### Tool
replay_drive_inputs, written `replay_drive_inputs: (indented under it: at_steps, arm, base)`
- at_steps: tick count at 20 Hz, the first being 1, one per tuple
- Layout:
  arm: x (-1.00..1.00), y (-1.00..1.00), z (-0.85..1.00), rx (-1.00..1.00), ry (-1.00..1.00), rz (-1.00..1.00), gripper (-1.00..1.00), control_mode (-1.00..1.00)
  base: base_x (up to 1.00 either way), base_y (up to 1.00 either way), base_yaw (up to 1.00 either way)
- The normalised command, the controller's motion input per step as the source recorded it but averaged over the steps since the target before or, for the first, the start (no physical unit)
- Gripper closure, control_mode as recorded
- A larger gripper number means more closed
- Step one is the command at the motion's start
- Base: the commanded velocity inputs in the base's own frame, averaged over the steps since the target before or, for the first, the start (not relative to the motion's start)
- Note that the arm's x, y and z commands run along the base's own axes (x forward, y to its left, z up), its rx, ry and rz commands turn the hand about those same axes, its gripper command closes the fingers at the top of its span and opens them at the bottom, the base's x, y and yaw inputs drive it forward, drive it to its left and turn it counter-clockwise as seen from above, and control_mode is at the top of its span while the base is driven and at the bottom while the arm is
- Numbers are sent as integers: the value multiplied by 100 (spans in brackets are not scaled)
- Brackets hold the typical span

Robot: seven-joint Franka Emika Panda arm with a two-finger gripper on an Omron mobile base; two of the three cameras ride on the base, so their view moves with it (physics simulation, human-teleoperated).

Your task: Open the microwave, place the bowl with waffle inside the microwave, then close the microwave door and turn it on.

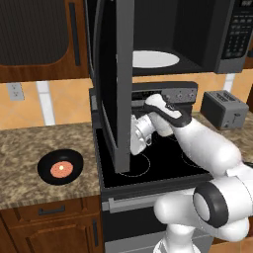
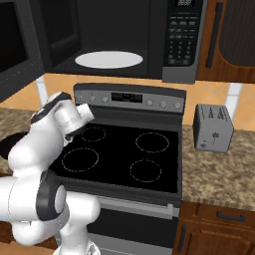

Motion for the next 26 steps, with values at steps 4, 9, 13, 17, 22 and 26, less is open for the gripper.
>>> replay_drive_inputs:
  at_steps: [4, 9, 13, 17, 22, 26]
  arm:
    - [83, 100, -83, 0, 17, 0, -100, -100]
    - [45, 99, -39, -7, 23, 0, -100, -100]
    - [26, 31, -34, -4, 16, 0, -100, -100]
    - [23, 10, -51, -10, 5, 0, -100, -100]
    - [25, 26, -36, -13, 0, 0, -100, -100]
    - [28, 29, -35, -11, 0, 0, -100, -100]
  base:
    - [0, 0, 0]
    - [0, 0, 0]
    - [0, 0, 0]
    - [0, 0, 0]
    - [0, 0, 0]
    - [0, 0, 0]
